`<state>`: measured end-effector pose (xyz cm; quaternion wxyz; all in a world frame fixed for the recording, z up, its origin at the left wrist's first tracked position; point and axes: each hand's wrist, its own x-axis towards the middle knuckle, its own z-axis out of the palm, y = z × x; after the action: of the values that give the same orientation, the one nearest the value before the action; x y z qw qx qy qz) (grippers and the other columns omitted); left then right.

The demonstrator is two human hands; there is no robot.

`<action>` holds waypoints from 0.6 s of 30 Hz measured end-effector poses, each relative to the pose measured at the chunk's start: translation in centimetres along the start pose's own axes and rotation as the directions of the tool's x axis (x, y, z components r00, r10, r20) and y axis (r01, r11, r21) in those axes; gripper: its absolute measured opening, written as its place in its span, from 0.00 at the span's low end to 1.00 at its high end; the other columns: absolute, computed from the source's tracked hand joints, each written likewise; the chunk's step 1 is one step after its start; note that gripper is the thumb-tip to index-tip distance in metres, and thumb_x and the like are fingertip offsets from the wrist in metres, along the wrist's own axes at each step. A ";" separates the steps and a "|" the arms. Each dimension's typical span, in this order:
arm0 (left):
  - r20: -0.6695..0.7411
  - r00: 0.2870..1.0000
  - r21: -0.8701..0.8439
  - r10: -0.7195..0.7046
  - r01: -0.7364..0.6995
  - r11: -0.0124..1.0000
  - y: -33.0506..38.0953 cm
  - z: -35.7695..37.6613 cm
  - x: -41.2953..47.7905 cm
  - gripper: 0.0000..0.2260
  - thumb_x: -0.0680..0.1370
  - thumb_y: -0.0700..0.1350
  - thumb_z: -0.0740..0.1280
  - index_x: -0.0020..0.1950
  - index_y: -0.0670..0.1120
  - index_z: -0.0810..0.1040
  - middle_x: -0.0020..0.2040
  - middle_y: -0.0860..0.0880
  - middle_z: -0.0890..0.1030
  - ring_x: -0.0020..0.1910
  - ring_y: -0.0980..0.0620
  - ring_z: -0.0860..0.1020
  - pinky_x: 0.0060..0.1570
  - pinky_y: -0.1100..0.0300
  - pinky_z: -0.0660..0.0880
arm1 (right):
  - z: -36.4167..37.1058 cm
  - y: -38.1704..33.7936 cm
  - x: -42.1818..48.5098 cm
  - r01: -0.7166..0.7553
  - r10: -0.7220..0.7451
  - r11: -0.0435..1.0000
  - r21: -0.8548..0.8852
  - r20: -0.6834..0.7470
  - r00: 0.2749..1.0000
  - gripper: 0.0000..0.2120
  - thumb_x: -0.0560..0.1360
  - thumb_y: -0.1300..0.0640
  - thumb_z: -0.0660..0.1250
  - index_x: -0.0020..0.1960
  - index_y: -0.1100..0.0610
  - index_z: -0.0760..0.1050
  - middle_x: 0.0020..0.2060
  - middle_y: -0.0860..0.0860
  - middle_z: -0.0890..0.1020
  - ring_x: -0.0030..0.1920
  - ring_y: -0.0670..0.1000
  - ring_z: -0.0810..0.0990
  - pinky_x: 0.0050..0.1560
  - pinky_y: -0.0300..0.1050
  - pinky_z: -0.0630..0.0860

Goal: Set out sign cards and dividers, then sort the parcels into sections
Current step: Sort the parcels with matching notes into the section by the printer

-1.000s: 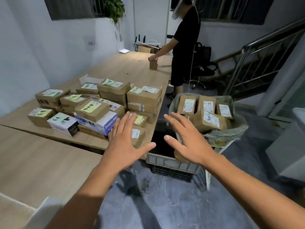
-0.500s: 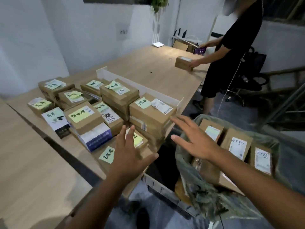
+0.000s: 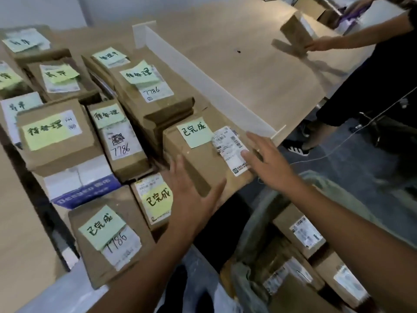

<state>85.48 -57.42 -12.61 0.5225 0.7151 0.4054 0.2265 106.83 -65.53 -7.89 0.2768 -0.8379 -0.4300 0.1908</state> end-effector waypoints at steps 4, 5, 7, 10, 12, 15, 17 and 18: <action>-0.122 0.987 -0.161 -0.109 0.088 0.983 -0.1 2.6 2.1 0.48 0.71 0.67 0.67 0.82 0.61 0.41 0.81 0.55 0.55 0.79 0.51 0.60 0.76 0.44 0.64 | 1.2 2.5 2.5 -0.012 0.007 0.999 0.048 0.098 0.995 0.33 0.76 0.37 0.68 0.78 0.38 0.61 0.65 0.33 0.73 0.63 0.40 0.74 0.61 0.35 0.70; -0.150 0.983 -0.158 -0.108 0.084 0.984 -0.1 3.0 2.3 0.47 0.72 0.65 0.67 0.82 0.61 0.41 0.81 0.56 0.55 0.78 0.52 0.61 0.76 0.44 0.64 | 1.1 2.8 2.8 -0.011 0.005 0.998 0.065 0.089 0.996 0.33 0.74 0.34 0.68 0.76 0.36 0.61 0.62 0.28 0.74 0.60 0.38 0.76 0.59 0.36 0.71; -0.169 0.979 -0.152 -0.115 0.089 0.984 0.1 3.5 2.5 0.46 0.72 0.62 0.67 0.82 0.62 0.41 0.81 0.55 0.57 0.76 0.54 0.63 0.75 0.47 0.65 | 0.9 3.2 2.9 0.005 -0.013 0.995 0.098 0.077 0.997 0.35 0.71 0.31 0.68 0.75 0.35 0.61 0.56 0.20 0.73 0.55 0.34 0.76 0.54 0.28 0.69; -0.173 0.976 -0.178 -0.131 0.100 0.979 1.1 3.4 1.9 0.46 0.73 0.59 0.68 0.82 0.62 0.41 0.81 0.56 0.59 0.72 0.59 0.64 0.73 0.51 0.67 | 0.4 3.0 2.2 0.054 -0.060 0.995 0.083 0.070 0.996 0.36 0.73 0.33 0.69 0.76 0.38 0.60 0.60 0.28 0.71 0.57 0.34 0.72 0.53 0.29 0.68; -0.148 0.986 -0.218 -0.076 0.042 0.975 2.5 3.0 1.0 0.46 0.73 0.60 0.68 0.82 0.62 0.41 0.80 0.59 0.61 0.73 0.60 0.67 0.73 0.51 0.68 | -0.7 2.4 1.1 0.064 -0.069 0.994 0.093 0.049 0.996 0.35 0.72 0.33 0.69 0.75 0.37 0.60 0.59 0.31 0.73 0.55 0.36 0.74 0.54 0.34 0.71; -0.111 0.992 -0.286 0.053 -0.083 0.955 5.4 1.9 -1.4 0.46 0.73 0.65 0.71 0.79 0.69 0.42 0.77 0.65 0.65 0.74 0.61 0.69 0.73 0.50 0.69 | -3.2 0.9 -2.2 0.132 -0.131 0.961 0.245 -0.018 0.991 0.32 0.71 0.33 0.69 0.71 0.34 0.62 0.53 0.25 0.78 0.52 0.32 0.80 0.45 0.32 0.80; -0.108 0.990 -0.286 0.095 -0.122 0.951 7.5 0.6 -2.9 0.48 0.70 0.69 0.72 0.80 0.70 0.44 0.78 0.63 0.64 0.74 0.60 0.69 0.73 0.49 0.71 | -5.2 -0.4 -4.5 0.188 -0.173 0.913 0.361 -0.075 0.982 0.31 0.71 0.36 0.72 0.70 0.32 0.63 0.56 0.27 0.78 0.54 0.34 0.81 0.42 0.33 0.81; -0.118 0.987 -0.291 0.113 -0.143 0.946 8.4 -0.2 -3.7 0.48 0.70 0.69 0.73 0.80 0.69 0.45 0.78 0.63 0.65 0.73 0.62 0.70 0.71 0.52 0.73 | -6.0 -1.3 -5.5 0.220 -0.195 0.894 0.390 -0.105 0.975 0.32 0.70 0.38 0.73 0.70 0.32 0.63 0.57 0.27 0.77 0.55 0.34 0.80 0.41 0.33 0.80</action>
<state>86.15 -61.39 -4.33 0.5878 0.6405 0.3447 0.3542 106.35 -71.26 -1.97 0.4738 -0.7188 -0.4600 0.2172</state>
